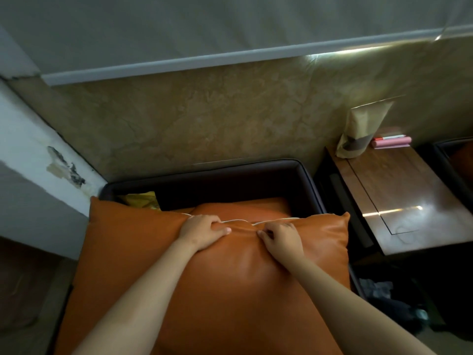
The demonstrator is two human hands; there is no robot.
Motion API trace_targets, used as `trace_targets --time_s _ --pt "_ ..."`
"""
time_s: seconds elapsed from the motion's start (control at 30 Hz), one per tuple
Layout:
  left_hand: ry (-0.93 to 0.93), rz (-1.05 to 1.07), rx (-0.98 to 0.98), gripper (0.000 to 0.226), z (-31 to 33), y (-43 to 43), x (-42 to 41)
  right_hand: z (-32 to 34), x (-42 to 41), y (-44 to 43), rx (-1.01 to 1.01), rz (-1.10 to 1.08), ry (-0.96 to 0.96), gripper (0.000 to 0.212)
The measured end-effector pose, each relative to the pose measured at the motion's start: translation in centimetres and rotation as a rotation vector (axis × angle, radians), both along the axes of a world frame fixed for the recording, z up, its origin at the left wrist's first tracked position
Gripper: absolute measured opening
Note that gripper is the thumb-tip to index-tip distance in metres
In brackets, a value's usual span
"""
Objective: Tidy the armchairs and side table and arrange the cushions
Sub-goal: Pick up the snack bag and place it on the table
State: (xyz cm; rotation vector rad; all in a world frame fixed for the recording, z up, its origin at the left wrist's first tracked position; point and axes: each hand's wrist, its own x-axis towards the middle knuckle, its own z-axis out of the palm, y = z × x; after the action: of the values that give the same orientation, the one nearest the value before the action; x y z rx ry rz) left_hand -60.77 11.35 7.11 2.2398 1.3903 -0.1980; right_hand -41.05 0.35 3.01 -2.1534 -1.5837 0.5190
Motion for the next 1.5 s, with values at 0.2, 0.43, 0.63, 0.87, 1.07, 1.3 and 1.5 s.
trace_targets --time_s 0.2,0.43,0.63,0.87,1.07,1.3,1.5 --pt "-0.083 0.118 0.089 0.033 0.2 -3.7 -3.3 -0.3 -3.0 -3.6 0.183 0.003 -0.074 0.027" --pt "-0.154 0.172 0.125 0.028 0.6 -5.8 -5.0 0.4 -4.5 -4.6 0.204 0.028 -0.121 0.026" --pt "-0.13 0.111 0.159 0.032 0.9 -5.8 -5.2 1.8 -4.7 -3.0 0.085 0.11 -0.079 0.026" --pt "-0.032 0.134 0.218 0.048 0.5 -4.4 -7.3 3.1 -6.4 0.8 -0.039 0.197 0.021 0.032" --pt "-0.043 0.154 0.193 0.052 -0.3 -2.1 -10.2 3.2 -8.8 3.6 -0.114 0.227 0.008 0.04" --pt "-0.091 0.104 0.121 0.054 -1.0 1.4 -13.9 2.9 -13.5 7.8 -0.126 0.131 -0.009 0.046" --pt "-0.162 0.084 0.105 0.053 -2.1 5.7 -17.9 2.9 -18.6 12.3 -0.13 0.09 -0.016 0.042"
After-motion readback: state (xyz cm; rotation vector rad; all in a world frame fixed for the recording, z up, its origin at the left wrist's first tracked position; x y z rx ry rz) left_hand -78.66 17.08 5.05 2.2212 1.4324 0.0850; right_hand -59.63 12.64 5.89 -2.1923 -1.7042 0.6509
